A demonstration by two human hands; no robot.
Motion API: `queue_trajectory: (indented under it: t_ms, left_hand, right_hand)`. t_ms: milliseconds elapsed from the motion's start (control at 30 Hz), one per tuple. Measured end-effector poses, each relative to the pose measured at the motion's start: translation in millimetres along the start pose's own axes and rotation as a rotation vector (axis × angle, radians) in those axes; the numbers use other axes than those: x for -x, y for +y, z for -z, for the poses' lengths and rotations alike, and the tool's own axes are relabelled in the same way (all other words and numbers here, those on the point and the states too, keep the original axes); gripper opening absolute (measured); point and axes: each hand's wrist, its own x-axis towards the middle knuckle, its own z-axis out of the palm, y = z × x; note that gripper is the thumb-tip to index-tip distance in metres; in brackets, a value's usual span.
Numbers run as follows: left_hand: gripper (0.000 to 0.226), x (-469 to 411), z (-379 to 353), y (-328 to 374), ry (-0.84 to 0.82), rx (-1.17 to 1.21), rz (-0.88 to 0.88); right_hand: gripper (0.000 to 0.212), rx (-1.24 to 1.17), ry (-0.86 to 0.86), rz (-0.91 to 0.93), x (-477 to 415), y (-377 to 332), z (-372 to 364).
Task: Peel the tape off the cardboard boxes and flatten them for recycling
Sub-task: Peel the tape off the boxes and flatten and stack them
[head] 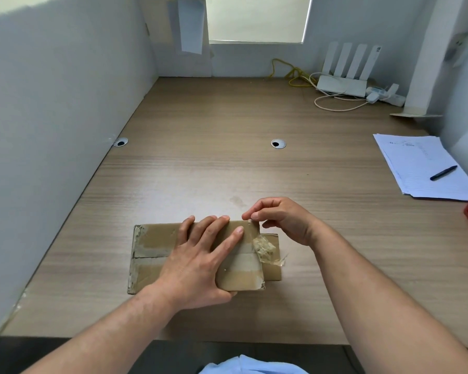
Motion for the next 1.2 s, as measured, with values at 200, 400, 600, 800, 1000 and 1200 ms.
queue_trajectory:
  t_ms: [200,400,600,800,1000,1200]
  left_hand:
    - [0.112,-9,1,-5,-0.018,0.026,0.040]
    - [0.116,-28,3,-21,-0.097,0.069,0.185]
    - [0.112,-44,3,-35,-0.195,0.137,0.279]
    - [0.112,-45,3,-36,-0.202,0.109,0.273]
    - [0.111,-44,2,-35,-0.209,0.118,0.277]
    - [0.111,-43,1,-36,-0.216,0.120,0.259]
  right_hand:
    - [0.019,0.020,0.148,0.082,-1,0,-4]
    - [0.018,0.036,0.378,0.205,4,3,-9]
    - [0.004,0.326,0.337,0.203,12,5,-18]
    - [0.044,0.879,0.487,0.389,1,10,-45]
    - [0.032,0.582,0.565,0.208,-17,6,-40]
    - [0.006,-0.026,0.596,-0.109,-37,18,-29]
